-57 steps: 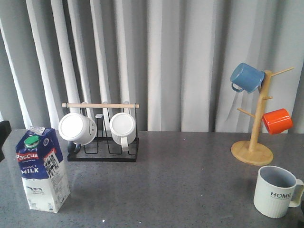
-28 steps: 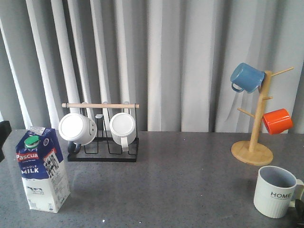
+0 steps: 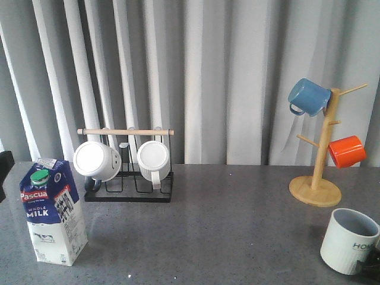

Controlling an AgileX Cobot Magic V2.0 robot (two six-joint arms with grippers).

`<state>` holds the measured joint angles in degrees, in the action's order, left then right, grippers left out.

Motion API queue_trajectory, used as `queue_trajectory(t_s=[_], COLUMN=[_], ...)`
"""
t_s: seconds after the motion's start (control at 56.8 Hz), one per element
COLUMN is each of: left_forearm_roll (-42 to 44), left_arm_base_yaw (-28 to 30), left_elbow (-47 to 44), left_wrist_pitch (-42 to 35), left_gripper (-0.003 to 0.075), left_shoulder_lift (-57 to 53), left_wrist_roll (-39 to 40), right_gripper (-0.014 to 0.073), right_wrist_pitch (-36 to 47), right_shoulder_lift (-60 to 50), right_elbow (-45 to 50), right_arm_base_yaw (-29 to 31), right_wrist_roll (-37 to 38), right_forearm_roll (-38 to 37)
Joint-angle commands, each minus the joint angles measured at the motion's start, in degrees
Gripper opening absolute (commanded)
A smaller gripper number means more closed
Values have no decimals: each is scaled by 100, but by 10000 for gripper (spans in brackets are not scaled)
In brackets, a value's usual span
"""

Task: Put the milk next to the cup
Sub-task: 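Slide the white HOME mug toward the table center with the right gripper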

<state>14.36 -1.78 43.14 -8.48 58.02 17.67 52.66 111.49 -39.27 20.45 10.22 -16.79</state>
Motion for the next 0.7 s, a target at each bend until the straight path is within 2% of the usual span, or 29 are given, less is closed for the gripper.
queue_trajectory(t_s=[0.0, 0.159, 0.229, 0.564, 0.687], left_forearm_roll=[-20, -20, -20, -20, -20], left_arm_base_yaw=[-15, -15, -15, -15, -15], left_elbow=[172, 172, 172, 172, 172], left_wrist_pitch=[-361, -361, -361, -361, -361], left_gripper=[587, 587, 587, 587, 587], left_shoulder_lift=[-64, -64, -64, -64, -64], left_wrist_roll=[4, 4, 4, 4, 4], right_gripper=[288, 50, -16, -6, -6], right_wrist_pitch=[429, 433, 532, 1042, 843], right_shoulder_lift=[-160, -134, -134, -192, -357], right_elbow=[-239, -496, -543, -536, -536], right_arm_base_yaw=[35, 30, 30, 18, -298], right_wrist_roll=[85, 736, 1005, 1438, 1397], right_forearm_roll=[-173, -519, -745, -1394, -1456])
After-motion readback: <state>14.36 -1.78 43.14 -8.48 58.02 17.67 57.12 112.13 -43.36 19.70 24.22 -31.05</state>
